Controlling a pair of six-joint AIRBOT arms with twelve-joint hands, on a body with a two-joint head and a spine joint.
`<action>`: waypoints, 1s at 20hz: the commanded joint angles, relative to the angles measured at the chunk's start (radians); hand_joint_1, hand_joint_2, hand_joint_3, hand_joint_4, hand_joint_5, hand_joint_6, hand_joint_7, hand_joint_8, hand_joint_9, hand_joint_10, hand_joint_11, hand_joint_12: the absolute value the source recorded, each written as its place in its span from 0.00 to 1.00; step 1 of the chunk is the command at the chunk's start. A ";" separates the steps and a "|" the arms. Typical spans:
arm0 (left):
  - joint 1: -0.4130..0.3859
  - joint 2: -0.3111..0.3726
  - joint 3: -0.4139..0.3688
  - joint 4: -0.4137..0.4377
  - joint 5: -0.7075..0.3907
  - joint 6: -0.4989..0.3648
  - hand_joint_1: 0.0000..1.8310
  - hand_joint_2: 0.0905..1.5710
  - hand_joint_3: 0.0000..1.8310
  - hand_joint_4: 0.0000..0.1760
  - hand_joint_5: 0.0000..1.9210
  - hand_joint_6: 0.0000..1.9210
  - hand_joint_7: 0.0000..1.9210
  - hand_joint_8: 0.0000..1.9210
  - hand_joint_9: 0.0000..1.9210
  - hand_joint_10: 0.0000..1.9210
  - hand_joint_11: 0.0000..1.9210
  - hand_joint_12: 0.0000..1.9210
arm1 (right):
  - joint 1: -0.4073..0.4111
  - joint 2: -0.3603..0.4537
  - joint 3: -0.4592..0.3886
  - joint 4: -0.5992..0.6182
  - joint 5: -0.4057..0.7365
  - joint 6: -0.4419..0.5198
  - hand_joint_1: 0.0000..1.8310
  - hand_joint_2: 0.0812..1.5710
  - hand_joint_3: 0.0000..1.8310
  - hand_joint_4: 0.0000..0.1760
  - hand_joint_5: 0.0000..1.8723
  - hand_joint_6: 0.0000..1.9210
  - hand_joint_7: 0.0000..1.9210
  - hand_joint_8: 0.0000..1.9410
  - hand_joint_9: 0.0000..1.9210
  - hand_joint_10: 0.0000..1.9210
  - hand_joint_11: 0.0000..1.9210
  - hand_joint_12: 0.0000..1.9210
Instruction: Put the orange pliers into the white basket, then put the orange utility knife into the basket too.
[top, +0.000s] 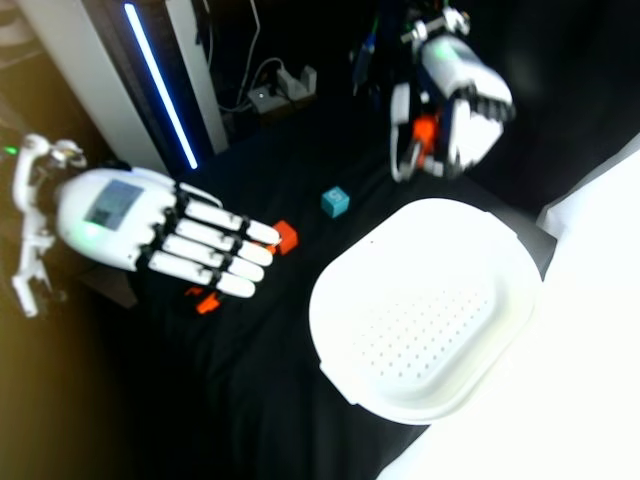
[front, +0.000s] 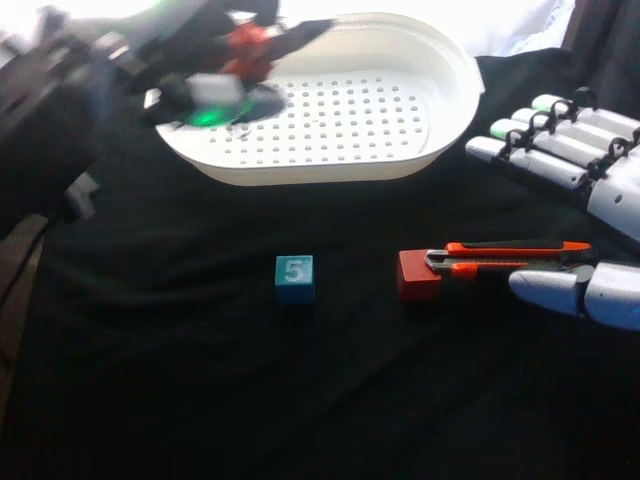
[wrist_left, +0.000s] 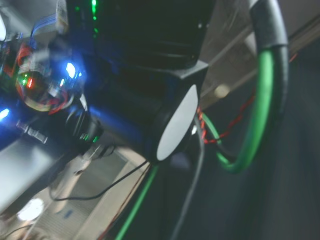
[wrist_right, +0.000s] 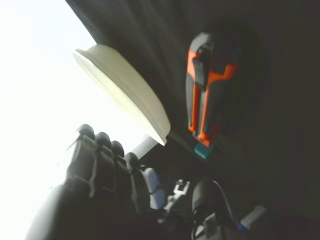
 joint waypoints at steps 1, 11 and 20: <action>-0.027 -0.019 0.024 0.005 -0.048 -0.009 0.79 0.77 0.00 0.00 0.51 1.00 0.59 1.00 0.66 1.00 0.72 1.00 | 0.007 -0.001 0.002 -0.007 0.120 -0.003 0.14 0.80 0.00 0.30 0.00 0.00 0.00 0.00 0.00 0.00 0.00 0.00; -0.025 -0.222 0.279 -0.171 0.208 -0.009 0.43 0.79 0.00 0.00 0.11 0.51 0.23 0.53 0.19 0.74 0.14 0.96 | 0.007 -0.012 0.005 -0.017 0.116 -0.003 0.24 0.78 0.00 0.19 0.00 0.00 0.00 0.00 0.00 0.00 0.00 0.00; -0.031 -0.098 0.133 -0.064 0.046 -0.028 0.02 0.78 0.00 0.62 0.00 0.00 0.00 0.00 0.00 0.00 0.00 0.00 | 0.007 -0.030 0.025 -0.023 0.084 0.000 0.30 0.73 0.00 0.17 0.00 0.00 0.00 0.00 0.00 0.00 0.00 0.00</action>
